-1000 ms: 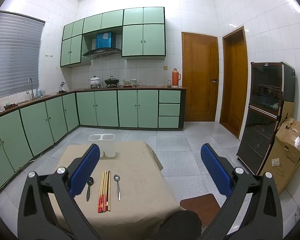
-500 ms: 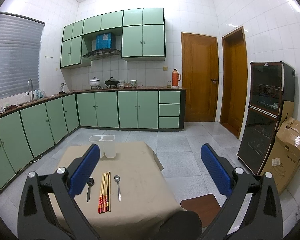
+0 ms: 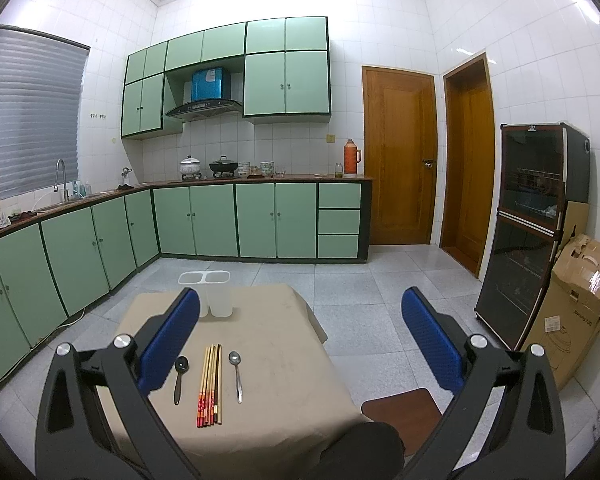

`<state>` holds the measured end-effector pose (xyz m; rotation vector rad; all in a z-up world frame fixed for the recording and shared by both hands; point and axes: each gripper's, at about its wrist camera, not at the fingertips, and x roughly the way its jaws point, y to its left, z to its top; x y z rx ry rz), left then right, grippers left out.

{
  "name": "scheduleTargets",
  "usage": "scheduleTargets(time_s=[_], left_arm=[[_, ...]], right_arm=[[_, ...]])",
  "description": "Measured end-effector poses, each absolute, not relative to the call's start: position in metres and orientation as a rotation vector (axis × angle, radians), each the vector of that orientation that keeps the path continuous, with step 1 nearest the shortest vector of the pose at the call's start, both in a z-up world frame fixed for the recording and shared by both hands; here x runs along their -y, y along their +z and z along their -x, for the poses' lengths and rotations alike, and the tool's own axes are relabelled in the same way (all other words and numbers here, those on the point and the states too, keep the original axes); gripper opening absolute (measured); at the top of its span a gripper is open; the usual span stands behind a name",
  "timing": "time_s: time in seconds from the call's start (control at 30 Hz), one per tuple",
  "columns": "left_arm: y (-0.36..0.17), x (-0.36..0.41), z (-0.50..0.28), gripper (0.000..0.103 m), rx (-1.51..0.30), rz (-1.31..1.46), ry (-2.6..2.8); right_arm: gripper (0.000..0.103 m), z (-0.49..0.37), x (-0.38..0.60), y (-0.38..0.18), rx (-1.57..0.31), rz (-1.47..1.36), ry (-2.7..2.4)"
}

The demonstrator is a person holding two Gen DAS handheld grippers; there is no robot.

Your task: Organize utensils

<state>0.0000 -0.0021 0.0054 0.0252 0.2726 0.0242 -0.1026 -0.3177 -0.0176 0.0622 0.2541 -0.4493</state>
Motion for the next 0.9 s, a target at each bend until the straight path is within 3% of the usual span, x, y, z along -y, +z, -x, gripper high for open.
scheduleTargets(time_s=[0.9], left_arm=[[0.0072, 0.0016, 0.0046, 0.097, -0.266, -0.03, 0.026]], right_arm=[[0.098, 0.103, 0.3172, -0.016, -0.251, -0.063, -0.448]])
